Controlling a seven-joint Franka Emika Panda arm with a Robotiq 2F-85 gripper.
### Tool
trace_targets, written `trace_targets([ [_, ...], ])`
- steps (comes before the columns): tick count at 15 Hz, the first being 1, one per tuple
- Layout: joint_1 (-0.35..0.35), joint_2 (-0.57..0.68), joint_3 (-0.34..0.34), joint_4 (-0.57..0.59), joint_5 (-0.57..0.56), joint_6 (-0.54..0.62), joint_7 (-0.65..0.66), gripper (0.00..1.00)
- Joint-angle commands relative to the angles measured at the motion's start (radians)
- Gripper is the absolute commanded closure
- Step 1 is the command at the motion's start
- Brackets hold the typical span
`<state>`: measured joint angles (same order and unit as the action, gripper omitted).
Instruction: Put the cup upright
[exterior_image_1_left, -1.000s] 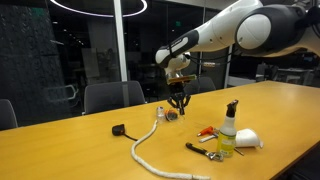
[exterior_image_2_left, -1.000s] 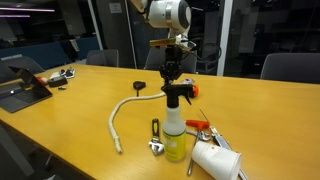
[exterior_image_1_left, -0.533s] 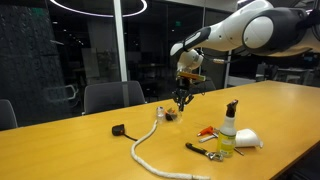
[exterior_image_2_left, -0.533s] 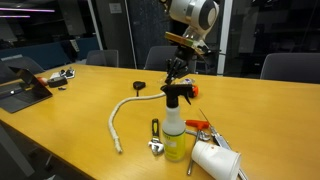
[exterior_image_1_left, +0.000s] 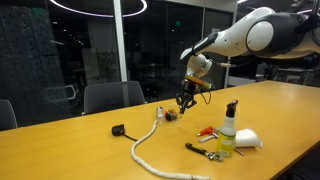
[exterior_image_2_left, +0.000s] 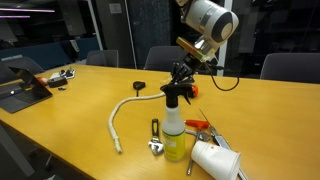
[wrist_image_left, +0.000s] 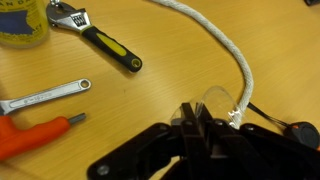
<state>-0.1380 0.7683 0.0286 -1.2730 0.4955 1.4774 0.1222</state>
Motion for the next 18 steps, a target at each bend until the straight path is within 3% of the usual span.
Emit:
trace_targets([
  [1, 0.008, 0.006, -0.005, -0.049, 0.013, 0.062, 0.014, 0.89],
  [6, -0.002, 0.020, -0.004, -0.097, 0.022, 0.106, 0.013, 0.90],
  [18, -0.010, 0.027, -0.005, -0.076, 0.029, 0.085, 0.040, 0.90],
])
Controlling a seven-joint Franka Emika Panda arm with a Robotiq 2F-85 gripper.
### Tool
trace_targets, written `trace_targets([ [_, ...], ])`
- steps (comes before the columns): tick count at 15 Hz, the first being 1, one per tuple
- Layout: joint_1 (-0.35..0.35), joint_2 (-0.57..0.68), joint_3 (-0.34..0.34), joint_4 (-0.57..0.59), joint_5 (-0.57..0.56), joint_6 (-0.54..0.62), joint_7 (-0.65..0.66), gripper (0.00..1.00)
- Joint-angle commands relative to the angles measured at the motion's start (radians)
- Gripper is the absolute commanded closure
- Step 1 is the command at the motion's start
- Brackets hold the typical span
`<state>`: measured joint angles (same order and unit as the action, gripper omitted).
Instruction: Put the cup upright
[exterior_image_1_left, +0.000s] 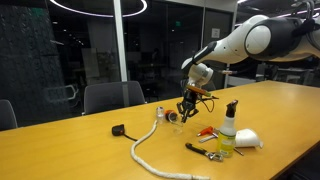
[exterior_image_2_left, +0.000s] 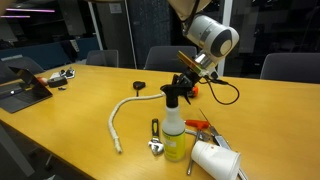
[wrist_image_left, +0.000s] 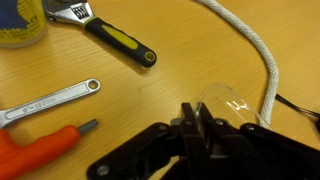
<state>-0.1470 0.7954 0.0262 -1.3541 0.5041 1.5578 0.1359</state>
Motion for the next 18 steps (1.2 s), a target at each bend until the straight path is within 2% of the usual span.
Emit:
trace_targets([
  [1, -0.001, 0.002, -0.004, 0.011, 0.021, -0.002, 0.037, 0.76],
  [2, 0.001, 0.003, -0.005, 0.018, 0.020, -0.005, 0.047, 0.65],
  [11, 0.003, 0.017, -0.005, 0.081, 0.017, -0.029, 0.127, 0.01],
  [16, 0.005, 0.012, -0.005, 0.103, 0.017, -0.035, 0.164, 0.00],
  [18, 0.006, 0.002, -0.009, 0.069, 0.005, -0.009, 0.135, 0.00],
])
